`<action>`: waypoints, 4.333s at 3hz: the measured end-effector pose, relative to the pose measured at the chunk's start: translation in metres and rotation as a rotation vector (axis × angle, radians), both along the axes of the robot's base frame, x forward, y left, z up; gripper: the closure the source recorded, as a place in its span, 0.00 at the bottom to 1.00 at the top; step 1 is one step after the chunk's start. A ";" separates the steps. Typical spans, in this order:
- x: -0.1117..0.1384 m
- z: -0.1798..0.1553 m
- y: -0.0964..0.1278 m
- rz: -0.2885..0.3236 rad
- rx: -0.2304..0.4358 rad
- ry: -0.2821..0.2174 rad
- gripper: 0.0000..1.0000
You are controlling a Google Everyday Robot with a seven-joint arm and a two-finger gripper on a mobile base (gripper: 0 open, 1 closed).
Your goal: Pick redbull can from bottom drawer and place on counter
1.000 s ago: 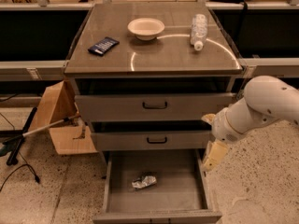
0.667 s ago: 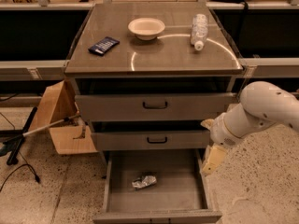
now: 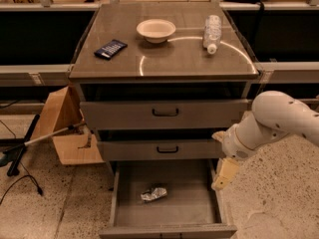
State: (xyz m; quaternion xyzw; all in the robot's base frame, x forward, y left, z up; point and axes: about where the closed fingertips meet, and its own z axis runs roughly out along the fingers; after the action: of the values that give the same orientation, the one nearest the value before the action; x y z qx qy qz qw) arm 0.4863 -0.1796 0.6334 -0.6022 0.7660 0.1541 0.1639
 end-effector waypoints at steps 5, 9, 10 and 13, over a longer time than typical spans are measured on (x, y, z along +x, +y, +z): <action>0.004 -0.127 0.021 0.104 0.054 0.081 0.00; 0.050 -0.240 0.066 0.143 0.132 0.132 0.00; 0.049 -0.240 0.066 0.143 0.133 0.133 0.00; 0.035 -0.275 0.081 0.110 0.061 -0.013 0.00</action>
Offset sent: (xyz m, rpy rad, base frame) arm -0.0102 0.0015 -0.0783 0.0954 0.0428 0.0864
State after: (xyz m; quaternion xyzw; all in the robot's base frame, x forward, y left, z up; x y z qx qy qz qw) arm 0.5216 -0.0982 0.3586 -0.6391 0.7257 0.1822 0.1782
